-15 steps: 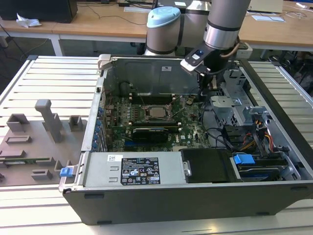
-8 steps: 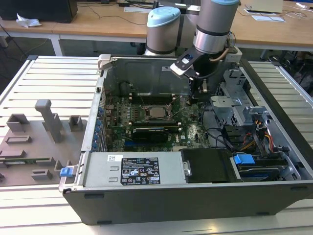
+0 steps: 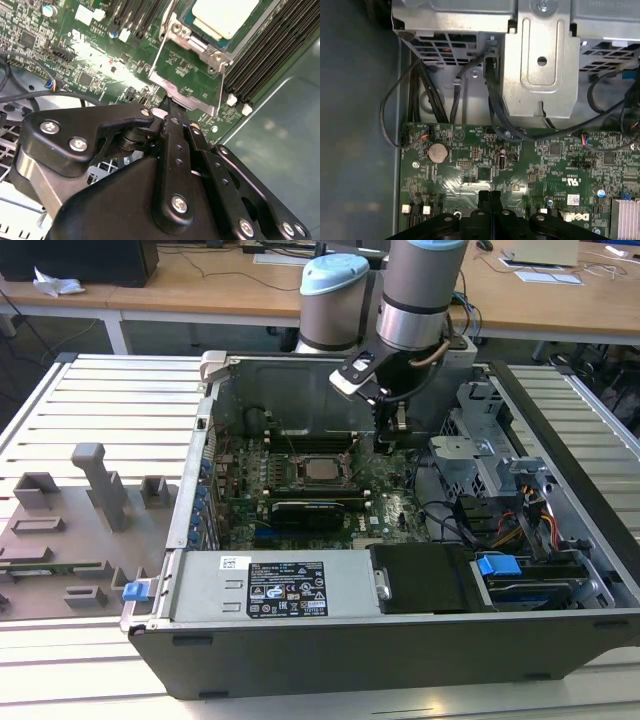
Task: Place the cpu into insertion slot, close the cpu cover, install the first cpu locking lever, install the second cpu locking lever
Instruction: 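Close the cpu cover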
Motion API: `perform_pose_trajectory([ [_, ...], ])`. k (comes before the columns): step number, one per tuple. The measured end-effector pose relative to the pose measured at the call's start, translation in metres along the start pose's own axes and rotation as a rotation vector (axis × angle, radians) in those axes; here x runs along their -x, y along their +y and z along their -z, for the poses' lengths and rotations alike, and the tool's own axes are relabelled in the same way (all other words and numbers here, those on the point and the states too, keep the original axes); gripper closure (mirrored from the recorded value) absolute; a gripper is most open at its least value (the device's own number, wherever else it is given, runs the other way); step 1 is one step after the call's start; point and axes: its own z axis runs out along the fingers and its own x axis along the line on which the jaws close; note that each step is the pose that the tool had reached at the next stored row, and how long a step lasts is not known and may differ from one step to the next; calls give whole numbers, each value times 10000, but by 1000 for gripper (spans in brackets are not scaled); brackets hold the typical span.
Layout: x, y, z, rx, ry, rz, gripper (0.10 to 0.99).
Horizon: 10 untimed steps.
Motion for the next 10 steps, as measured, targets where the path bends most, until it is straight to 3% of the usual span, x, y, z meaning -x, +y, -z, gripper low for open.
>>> perform_pose_trajectory([
  [4,-3,-127,-1,-1,-1,-1,980],
  [10,-5,-191,-5,0,0,0,980],
])
